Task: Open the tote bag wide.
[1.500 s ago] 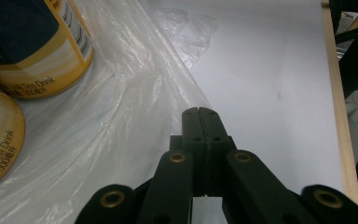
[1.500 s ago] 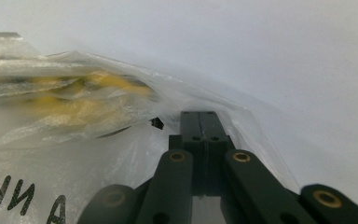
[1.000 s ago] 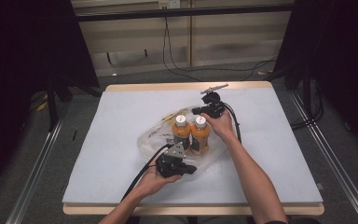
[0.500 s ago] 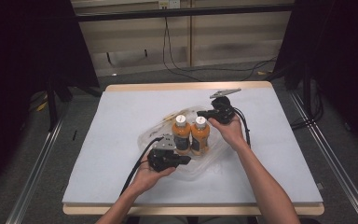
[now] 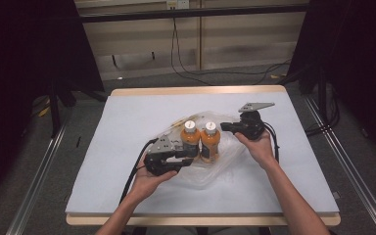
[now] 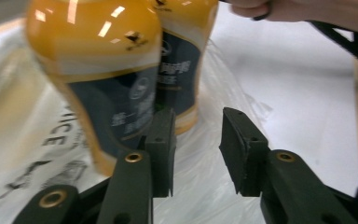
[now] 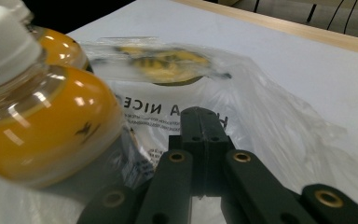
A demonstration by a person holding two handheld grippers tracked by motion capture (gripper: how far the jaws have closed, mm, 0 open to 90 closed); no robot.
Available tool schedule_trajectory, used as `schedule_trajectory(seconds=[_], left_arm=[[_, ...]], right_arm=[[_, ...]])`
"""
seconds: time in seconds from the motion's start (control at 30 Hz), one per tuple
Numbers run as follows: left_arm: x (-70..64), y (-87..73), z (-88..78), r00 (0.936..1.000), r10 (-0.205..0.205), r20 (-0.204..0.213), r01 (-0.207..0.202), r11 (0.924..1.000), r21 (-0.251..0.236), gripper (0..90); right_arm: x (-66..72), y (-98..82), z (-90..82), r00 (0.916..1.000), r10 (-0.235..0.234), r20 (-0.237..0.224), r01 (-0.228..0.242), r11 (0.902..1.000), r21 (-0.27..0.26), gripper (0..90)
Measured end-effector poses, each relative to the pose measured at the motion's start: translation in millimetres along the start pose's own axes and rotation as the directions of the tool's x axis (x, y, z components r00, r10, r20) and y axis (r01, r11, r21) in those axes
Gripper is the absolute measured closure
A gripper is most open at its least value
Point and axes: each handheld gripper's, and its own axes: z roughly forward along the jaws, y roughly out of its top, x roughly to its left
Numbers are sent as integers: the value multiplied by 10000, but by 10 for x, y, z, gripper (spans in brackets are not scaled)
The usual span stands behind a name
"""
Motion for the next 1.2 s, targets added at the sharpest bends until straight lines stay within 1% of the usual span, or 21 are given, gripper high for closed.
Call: schedule_trajectory(seconds=[0.03, 0.07, 0.1, 0.17, 0.2, 0.27, 0.3, 0.4, 0.43, 0.5, 0.57, 0.63, 0.73, 0.83, 0.87, 0.9, 0.97, 1.03, 1.1, 1.13, 1.2], left_arm=[[1, 5, -23, 9999, -151, -43, 151, 9998, -86, 573], [11, 10, -40, 9999, -90, -145, 90, 10000, -39, 509], [15, 15, -65, 9994, -169, -288, 168, 9999, -41, 448], [31, 15, -125, 9986, -250, -472, 242, 9996, -175, 354], [43, 15, -157, 9981, -151, -596, 144, 9998, -127, 323], [60, 0, -223, 9955, -302, -900, 273, 9991, -338, 240], [80, -8, -268, 9943, -226, -1041, 197, 9994, -290, 212], [124, -39, -378, 9921, -356, -1200, 313, 9988, -377, 158], [140, -50, -413, 9914, -354, -1259, 303, 9986, -423, 145], [163, -66, -495, 9887, -362, -1454, 306, 9987, -403, 128], [176, -85, -568, 9875, -527, -1483, 461, 9978, -472, 103], [184, -108, -640, 9862, -549, -1561, 481, 9977, -469, 97], [182, -169, -731, 9830, -529, -1758, 460, 9980, -433, 81], [164, -236, -806, 9787, -738, -1918, 697, 9972, -283, 79], [140, -259, -831, 9799, -736, -1854, 703, 9972, -244, 79], [115, -270, -845, 9789, -716, -1914, 700, 9974, -148, 79], [58, -309, -882, 9743, -622, -2167, 675, 9976, 167, 80], [7, -373, -931, 9742, -603, -2175, 674, 9974, 252, 78], [-19, -451, -986, 9724, -722, -2217, 803, 9964, 277, 71], [-15, -492, -1019, 9693, -745, -2342, 847, 9958, 338, 64], [5, -594, -1064, 9586, -1192, -2585, 1285, 9915, 193, 63]], right_arm=[[1, -15, -46, 10000, -14, 2, 14, 10000, -34, 900], [4, -35, -103, 10000, -14, 22, 14, 10000, -78, 894], [7, -47, -137, 10000, -6, 1, 6, 10000, -95, 852], [23, -82, -247, 9999, -78, 89, 79, 9999, -120, 814], [36, -100, -298, 9999, -75, 82, 76, 9998, -192, 796], [52, -135, -388, 10000, -40, -61, 37, 9994, -331, 734], [63, -159, -437, 9999, -69, -118, 65, 9991, -414, 722], [103, -225, -573, 9999, -37, -159, 27, 9980, -631, 579], [113, -245, -613, 9998, -53, -178, 41, 9978, -669, 554], [134, -280, -690, 9999, -73, -117, 64, 9972, -742, 450], [155, -309, -755, 9999, -92, -50, 87, 9967, -808, 378], [183, -336, -819, 10000, 10, 97, -2, 9963, -859, 296], [226, -391, -915, 9997, -17, 257, 43, 9947, -1029, 239], [270, -458, -1001, 9988, -43, 486, 96, 9939, -1100, 210], [281, -482, -1029, 9984, 8, 568, 53, 9942, -1073, 197], [296, -518, -1064, 9976, 52, 697, 26, 9938, -1109, 190], [307, -580, -1116, 9965, 52, 837, 44, 9934, -1149, 169], [327, -663, -1173, 9943, 175, 1054, -50, 9931, -1174, 157], [346, -743, -1239, 9926, 231, 1191, -87, 9927, -1201, 152], [360, -777, -1276, 9911, 198, 1314, -28, 9917, -1286, 143], [361, -833, -1338, 9905, 358, 1327, -170, 9901, -1397, 126]])
